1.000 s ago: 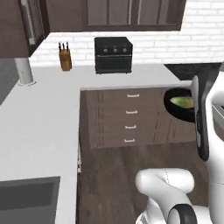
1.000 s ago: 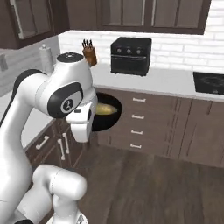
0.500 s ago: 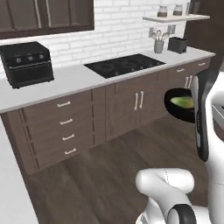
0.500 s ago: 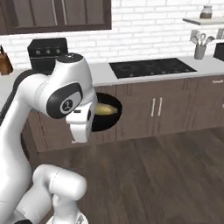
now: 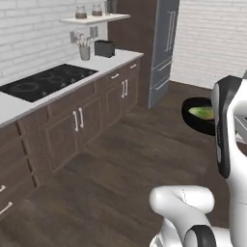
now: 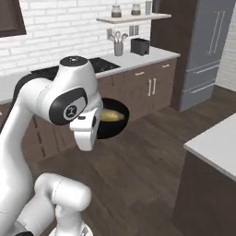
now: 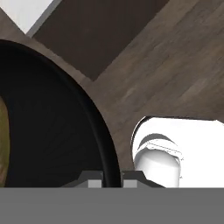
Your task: Pick the cucumber from the sink and place it in the bowl. Then pick the bowl and place it in the microwave. Then close the microwave door and press the start button.
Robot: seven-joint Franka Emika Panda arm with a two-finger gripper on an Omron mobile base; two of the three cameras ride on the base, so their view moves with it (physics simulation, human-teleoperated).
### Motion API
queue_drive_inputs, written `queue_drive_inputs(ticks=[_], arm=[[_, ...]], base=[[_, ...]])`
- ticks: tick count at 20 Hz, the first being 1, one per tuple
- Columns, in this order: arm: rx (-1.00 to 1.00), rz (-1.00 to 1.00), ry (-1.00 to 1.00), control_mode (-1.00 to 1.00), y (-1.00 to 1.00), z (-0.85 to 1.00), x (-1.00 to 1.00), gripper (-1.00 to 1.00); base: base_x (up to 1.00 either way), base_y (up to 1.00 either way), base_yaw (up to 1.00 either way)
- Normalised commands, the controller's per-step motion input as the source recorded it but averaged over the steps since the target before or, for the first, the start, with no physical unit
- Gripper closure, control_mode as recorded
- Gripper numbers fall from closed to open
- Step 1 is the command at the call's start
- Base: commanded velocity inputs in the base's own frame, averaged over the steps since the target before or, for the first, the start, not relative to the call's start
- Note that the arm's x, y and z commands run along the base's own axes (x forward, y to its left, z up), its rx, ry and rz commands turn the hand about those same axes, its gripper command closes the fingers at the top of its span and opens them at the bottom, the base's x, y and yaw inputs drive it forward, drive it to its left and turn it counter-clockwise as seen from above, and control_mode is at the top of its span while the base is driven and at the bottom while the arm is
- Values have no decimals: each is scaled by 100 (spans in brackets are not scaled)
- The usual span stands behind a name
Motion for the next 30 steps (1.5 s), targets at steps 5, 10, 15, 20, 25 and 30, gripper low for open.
queue_drive_inputs(ticks=[5, 10, 15, 20, 25, 30], arm=[[0, 0, 0, 100, 0, 0, 0, 100], [0, 0, 0, 100, 0, 0, 0, 100], [0, 0, 0, 100, 0, 0, 0, 100], [0, 0, 0, 100, 0, 0, 0, 100], [0, 0, 0, 100, 0, 0, 0, 100], [0, 0, 0, 100, 0, 0, 0, 100]], base=[[15, -40, -68], [15, -44, -68], [19, -35, -68], [29, -32, -68], [44, -25, -68], [54, -20, -68]])
